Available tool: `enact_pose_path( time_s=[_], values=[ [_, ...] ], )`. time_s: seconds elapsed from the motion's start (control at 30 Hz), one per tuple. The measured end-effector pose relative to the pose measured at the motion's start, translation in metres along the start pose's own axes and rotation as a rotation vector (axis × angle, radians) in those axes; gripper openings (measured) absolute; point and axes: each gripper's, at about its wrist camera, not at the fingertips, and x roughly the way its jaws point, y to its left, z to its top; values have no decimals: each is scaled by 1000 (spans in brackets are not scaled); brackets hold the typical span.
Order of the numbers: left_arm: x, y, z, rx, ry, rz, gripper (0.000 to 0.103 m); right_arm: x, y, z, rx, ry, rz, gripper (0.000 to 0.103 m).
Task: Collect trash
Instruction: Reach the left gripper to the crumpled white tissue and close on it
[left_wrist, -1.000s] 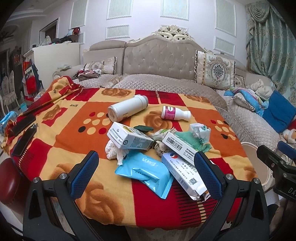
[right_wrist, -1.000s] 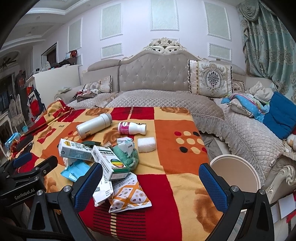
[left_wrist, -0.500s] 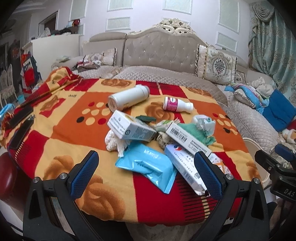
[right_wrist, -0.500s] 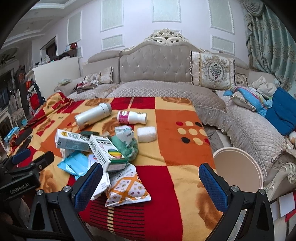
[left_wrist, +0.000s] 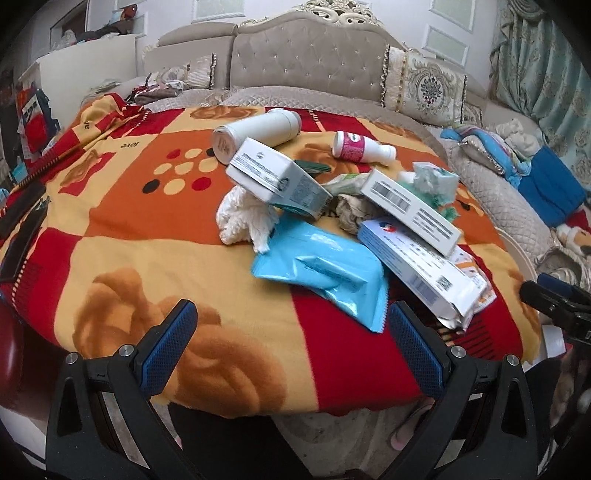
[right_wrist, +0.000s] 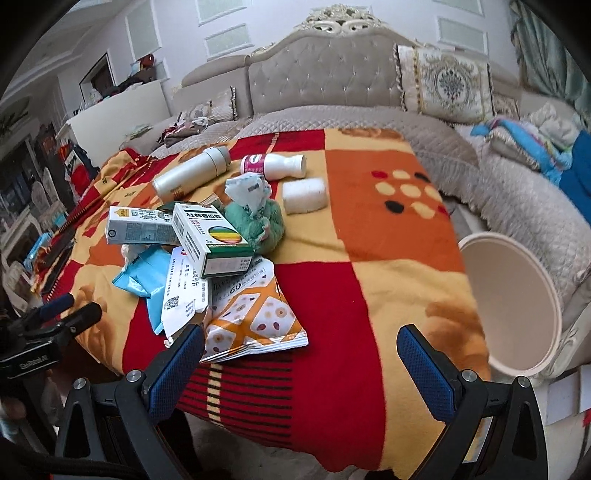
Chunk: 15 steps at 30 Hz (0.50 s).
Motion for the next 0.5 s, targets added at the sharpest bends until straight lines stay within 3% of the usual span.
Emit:
enact_pose_path(
  time_s=[0.27,0.5],
  values=[
    [5,24,37,-39,-47,15,102,18,-3,13,11,76,71,103],
    [16,29,52,-22,-39,20,102,37,-3,55,32,29,133,102]
  ],
)
